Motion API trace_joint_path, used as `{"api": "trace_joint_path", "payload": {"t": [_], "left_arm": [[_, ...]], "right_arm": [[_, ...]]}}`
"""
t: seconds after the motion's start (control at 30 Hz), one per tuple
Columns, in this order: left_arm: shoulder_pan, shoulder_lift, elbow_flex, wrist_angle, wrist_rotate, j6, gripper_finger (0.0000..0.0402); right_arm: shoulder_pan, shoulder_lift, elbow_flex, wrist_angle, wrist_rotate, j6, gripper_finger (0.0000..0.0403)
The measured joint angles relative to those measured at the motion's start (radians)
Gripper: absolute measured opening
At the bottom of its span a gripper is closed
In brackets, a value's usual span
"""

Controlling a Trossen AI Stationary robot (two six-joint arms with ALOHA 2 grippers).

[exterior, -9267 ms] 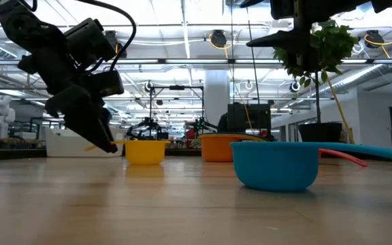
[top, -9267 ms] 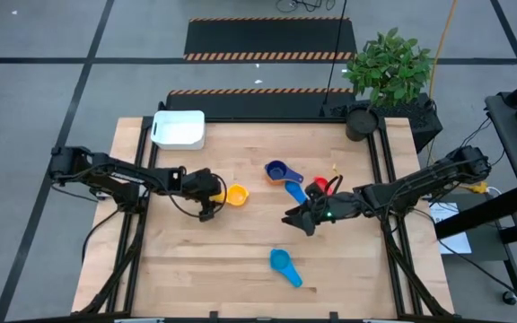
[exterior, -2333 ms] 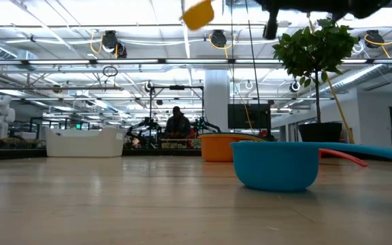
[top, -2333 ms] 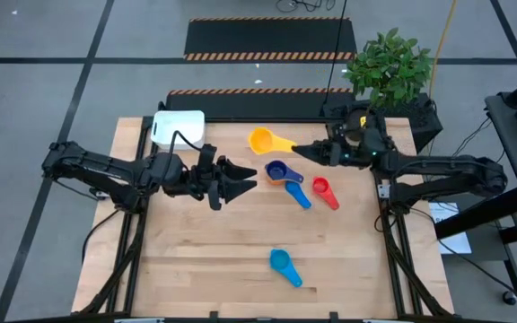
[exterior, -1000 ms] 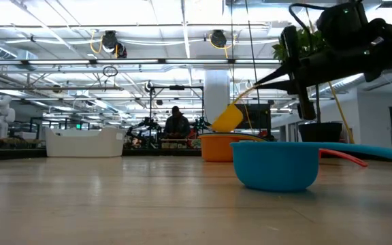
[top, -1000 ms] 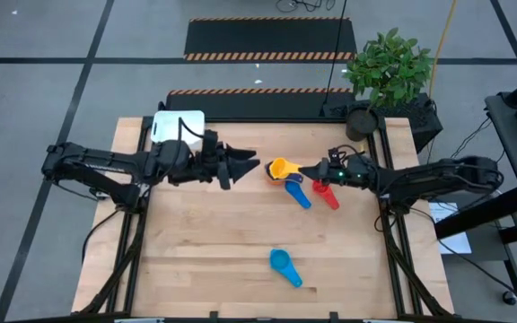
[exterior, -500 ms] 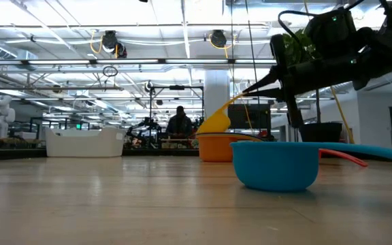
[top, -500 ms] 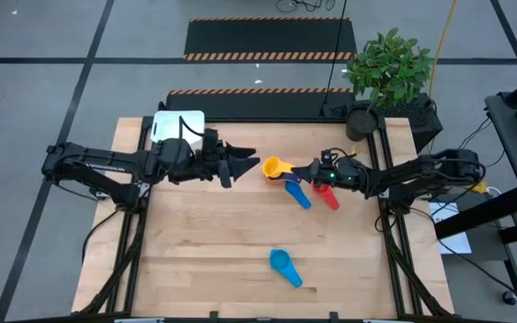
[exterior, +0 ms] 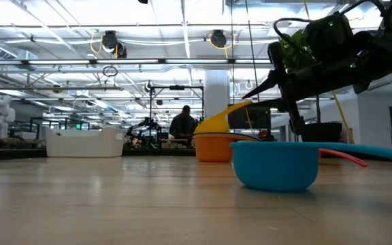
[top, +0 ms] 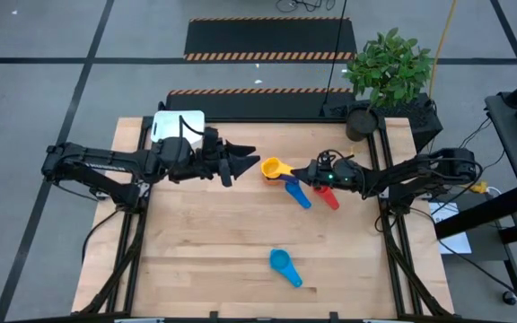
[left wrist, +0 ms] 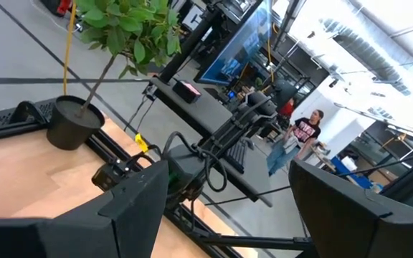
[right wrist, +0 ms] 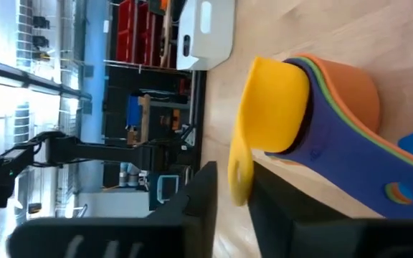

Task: Nest measuring cups in basket
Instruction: Stack the yellow measuring cup into the dark blue measuring cup

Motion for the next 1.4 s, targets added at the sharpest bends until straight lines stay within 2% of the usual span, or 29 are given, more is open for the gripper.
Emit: {"api": "trace_joint_path", "payload": {"t": [0.27,0.63,0.8,1.1,1.4], "left_arm": [[0.014,0.000,0.000,-0.004,0.000,0.003,0.0294],[0.016,0.000,0.000,-0.004,0.009,0.003,0.0294],[0.015,0.000,0.000,-0.005,0.012,0.000,0.0294],[0.007,0.000,0.000,-0.004,0.050,-0.001,0.0294],[-0.019,0.000,0.000,-0.009,0.050,0.001,0.0294]], "right_arm": [[0.000,0.000,0.000,-0.034,-0.008,0.017,0.0123],[0.000,-0.012,0.000,-0.094,-0.105,0.042,0.0167],[0.000,-0.050,0.000,-0.136,-0.105,0.034,0.0171],[0.000,-0.177,0.000,-0.394,-0.105,-0.041,0.0171],[0.000,-0.360,-0.001,-0.559,-0.020,-0.132,0.0171]]}}
